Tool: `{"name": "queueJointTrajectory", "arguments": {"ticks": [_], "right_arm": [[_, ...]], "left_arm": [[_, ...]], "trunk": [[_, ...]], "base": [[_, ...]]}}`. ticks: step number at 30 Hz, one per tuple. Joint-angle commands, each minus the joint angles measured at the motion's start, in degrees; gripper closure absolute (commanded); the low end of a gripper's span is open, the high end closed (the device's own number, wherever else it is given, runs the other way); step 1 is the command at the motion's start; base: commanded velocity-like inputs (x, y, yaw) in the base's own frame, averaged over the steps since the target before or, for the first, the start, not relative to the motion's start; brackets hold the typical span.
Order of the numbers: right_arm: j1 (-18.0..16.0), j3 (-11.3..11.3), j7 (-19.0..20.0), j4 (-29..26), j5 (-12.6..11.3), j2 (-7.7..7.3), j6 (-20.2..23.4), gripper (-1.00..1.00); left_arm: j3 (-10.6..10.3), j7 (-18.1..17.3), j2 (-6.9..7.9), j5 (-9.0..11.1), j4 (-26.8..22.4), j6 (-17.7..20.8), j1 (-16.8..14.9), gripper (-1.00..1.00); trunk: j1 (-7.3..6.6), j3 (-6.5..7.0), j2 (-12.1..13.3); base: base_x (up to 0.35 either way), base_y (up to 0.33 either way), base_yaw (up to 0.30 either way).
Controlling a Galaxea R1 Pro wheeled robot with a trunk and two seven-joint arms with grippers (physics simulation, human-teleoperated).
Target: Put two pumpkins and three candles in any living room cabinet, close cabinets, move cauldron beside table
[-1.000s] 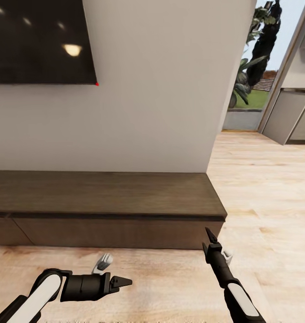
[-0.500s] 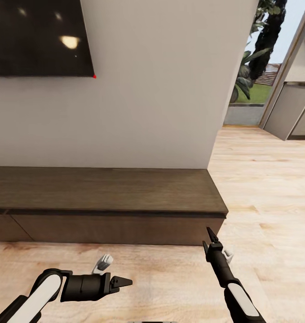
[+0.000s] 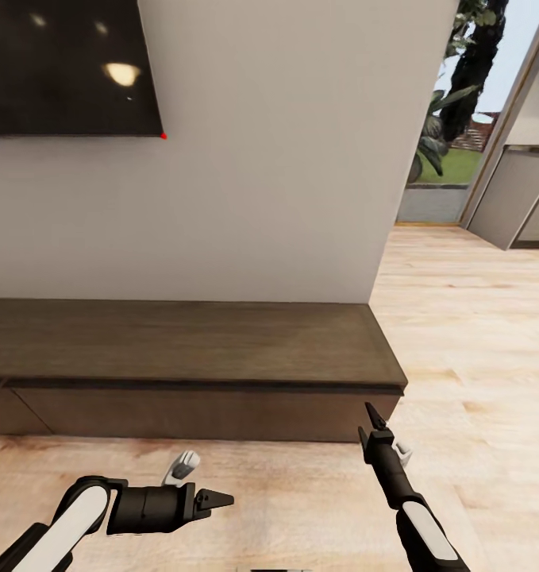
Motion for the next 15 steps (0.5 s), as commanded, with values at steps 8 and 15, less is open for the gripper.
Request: {"name": "queueJointTrajectory", "arguments": {"ticks": [8, 15], "right_arm": [[0.0, -0.2, 0.1, 0.0, -0.2, 0.13, 0.5, -1.00], [0.0, -0.2, 0.1, 0.0, -0.2, 0.10, 0.5, -1.00]], "left_arm": [[-0.1, -0.6, -0.04, -0.5, 0.0, 0.0, 0.0, -1.00], [-0.1, -0.6, 0.02, -0.5, 0.0, 0.0, 0.0, -1.00]], "trunk": [[0.00, -0.05, 0.0], [0.00, -0.05, 0.0]], "base": [[0.130, 0.000, 0.000], [0.020, 0.000, 0.000]]}}
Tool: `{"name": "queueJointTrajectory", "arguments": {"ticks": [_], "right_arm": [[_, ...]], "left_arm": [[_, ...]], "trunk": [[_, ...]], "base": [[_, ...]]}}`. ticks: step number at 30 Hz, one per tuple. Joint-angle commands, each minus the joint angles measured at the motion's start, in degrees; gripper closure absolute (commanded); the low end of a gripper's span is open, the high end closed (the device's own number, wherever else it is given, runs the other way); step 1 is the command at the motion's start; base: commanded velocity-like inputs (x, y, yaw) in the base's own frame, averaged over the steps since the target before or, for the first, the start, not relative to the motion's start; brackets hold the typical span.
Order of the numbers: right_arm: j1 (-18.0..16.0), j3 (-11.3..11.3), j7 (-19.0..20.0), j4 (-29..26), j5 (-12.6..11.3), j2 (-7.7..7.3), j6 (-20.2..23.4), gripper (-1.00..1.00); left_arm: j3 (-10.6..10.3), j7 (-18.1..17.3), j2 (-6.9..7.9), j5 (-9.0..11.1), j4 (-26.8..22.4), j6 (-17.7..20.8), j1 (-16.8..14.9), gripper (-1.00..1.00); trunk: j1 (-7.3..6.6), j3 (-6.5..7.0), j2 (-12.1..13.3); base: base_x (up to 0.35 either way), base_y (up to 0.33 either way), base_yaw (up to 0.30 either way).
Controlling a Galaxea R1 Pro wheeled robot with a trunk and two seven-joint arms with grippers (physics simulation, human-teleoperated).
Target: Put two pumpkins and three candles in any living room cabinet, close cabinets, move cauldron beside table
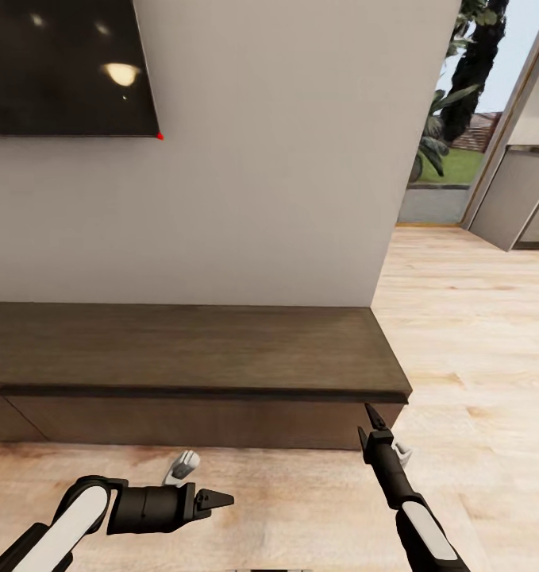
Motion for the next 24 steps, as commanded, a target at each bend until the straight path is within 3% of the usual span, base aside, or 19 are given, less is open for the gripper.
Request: {"name": "queueJointTrajectory", "arguments": {"ticks": [1, 11, 17, 24], "right_arm": [[0.0, -0.2, 0.1, 0.0, -0.6, 0.03, 0.6, -1.00], [0.0, -0.2, 0.3, 0.0, -0.5, 0.00, 0.6, -1.00], [0.0, -0.2, 4.1, 0.0, -0.5, 0.00, 0.6, -1.00], [0.0, -0.2, 4.8, 0.0, -0.5, 0.00, 0.6, -1.00]], "left_arm": [[0.0, -0.6, 0.05, -0.5, 0.0, 0.0, 0.0, -1.00], [-0.2, -0.6, -0.03, -0.5, 0.0, 0.0, 0.0, -1.00], [-0.3, -0.6, -0.03, -0.5, 0.0, 0.0, 0.0, -1.00], [-0.4, -0.6, -0.03, -0.5, -0.1, 0.0, 0.0, -1.00]], "trunk": [[0.01, -0.27, 0.0], [0.17, -1.60, -0.1], [0.25, -2.26, -0.2], [0.32, -2.93, -0.2]], "base": [[0.002, 0.000, 0.000], [0.000, 0.000, 0.000], [0.000, 0.000, 0.000], [0.000, 0.000, 0.000]]}}
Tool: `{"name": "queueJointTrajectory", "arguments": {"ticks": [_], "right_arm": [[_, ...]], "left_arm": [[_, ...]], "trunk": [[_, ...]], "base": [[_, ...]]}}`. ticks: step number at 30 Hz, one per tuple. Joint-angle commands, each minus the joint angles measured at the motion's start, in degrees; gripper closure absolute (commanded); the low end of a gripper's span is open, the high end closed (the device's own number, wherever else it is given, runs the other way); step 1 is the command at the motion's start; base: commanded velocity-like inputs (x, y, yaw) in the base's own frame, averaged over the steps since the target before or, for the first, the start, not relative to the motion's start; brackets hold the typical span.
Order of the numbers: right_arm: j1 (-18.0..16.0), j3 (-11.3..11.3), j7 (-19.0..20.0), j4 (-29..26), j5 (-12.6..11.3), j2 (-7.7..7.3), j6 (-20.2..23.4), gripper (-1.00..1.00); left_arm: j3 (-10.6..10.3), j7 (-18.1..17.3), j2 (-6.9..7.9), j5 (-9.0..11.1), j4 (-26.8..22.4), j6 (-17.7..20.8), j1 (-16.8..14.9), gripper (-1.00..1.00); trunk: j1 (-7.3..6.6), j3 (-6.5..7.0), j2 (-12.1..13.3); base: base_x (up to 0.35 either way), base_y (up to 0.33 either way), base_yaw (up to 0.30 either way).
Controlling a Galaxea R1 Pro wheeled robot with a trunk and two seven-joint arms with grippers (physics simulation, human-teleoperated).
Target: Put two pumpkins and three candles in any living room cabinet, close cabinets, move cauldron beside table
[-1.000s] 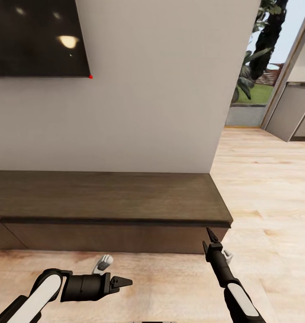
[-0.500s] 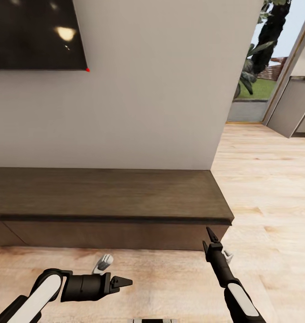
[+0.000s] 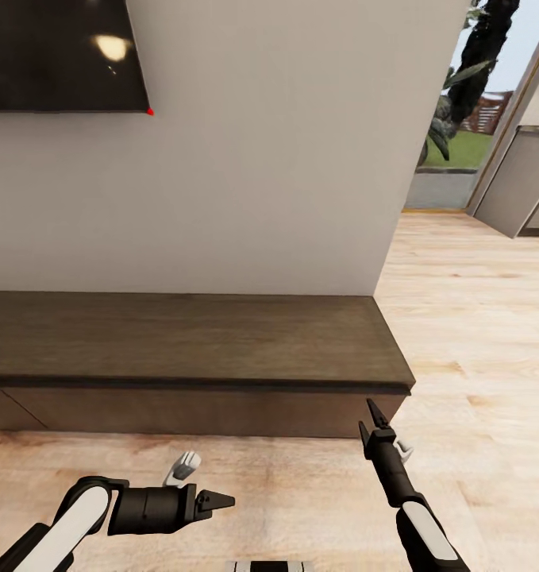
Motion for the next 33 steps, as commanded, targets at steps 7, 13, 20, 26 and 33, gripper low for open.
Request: {"name": "queueJointTrajectory", "arguments": {"ticks": [7, 13, 20, 26, 33], "right_arm": [[0.0, -0.2, 0.2, 0.0, -0.5, 0.05, 0.6, -1.00], [0.0, -0.2, 0.2, 0.0, -0.5, 0.05, 0.6, -1.00], [0.0, -0.2, 0.2, 0.0, -0.5, 0.05, 0.6, -1.00], [0.0, -0.2, 0.2, 0.0, -0.5, 0.05, 0.6, -1.00], [0.0, -0.2, 0.2, 0.0, -0.5, 0.05, 0.6, -1.00]], "left_arm": [[-0.1, -0.6, 0.04, -0.5, 0.0, 0.0, 0.0, -1.00], [-0.1, -0.6, 0.04, -0.5, 0.0, 0.0, 0.0, -1.00], [-0.1, -0.6, 0.04, -0.5, 0.0, 0.0, 0.0, -1.00], [-0.1, -0.6, 0.04, -0.5, 0.0, 0.0, 0.0, -1.00], [-0.1, -0.6, 0.04, -0.5, 0.0, 0.0, 0.0, -1.00]], "trunk": [[0.09, -0.93, -0.1], [0.17, -1.59, -0.1], [0.17, -1.59, -0.1], [0.17, -1.59, -0.1], [0.17, -1.59, -0.1]], "base": [[0.000, 0.000, 0.000], [0.000, 0.000, 0.000], [0.035, 0.007, 0.000], [0.076, 0.011, 0.000], [0.063, 0.001, 0.000]]}}
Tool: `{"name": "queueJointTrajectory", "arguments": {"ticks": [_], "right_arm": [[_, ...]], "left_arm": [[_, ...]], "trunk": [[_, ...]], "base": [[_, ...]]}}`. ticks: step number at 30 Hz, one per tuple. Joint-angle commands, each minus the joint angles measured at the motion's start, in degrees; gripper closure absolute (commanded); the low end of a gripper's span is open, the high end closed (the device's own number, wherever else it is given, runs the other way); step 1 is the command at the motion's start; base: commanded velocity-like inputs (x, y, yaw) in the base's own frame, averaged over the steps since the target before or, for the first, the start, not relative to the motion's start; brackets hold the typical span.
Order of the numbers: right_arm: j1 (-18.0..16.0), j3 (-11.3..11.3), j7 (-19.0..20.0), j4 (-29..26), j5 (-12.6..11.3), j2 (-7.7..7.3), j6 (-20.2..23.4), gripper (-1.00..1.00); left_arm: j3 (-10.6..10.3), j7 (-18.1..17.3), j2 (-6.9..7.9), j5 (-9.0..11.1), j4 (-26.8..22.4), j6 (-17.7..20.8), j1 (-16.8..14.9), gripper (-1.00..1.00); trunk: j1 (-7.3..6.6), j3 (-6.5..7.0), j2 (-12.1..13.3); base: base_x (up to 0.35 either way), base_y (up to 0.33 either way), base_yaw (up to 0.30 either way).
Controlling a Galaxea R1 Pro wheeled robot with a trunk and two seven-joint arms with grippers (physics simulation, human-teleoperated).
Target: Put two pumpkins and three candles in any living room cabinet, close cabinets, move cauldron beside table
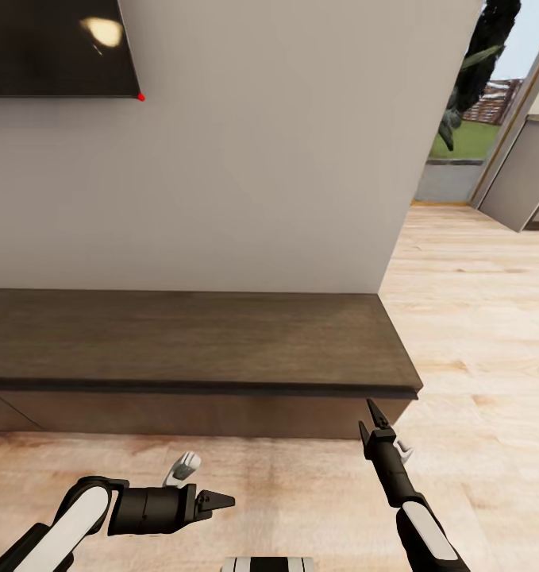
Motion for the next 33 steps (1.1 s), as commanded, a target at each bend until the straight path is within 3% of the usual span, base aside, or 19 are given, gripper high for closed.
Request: {"name": "queueJointTrajectory", "arguments": {"ticks": [1, 33], "right_arm": [[0.0, -0.2, 0.1, 0.0, -0.5, 0.05, 0.6, -1.00], [0.0, -0.2, 0.1, 0.0, -0.6, 0.05, 0.7, -1.00]], "left_arm": [[-0.1, -0.6, 0.04, -0.5, 0.0, 0.0, 0.0, -1.00], [-0.1, -0.6, 0.04, -0.5, 0.0, 0.0, 0.0, -1.00]], "trunk": [[0.00, -0.04, 0.0], [0.00, -0.04, 0.0]], "base": [[0.062, 0.000, 0.000], [0.051, 0.000, 0.000]]}}
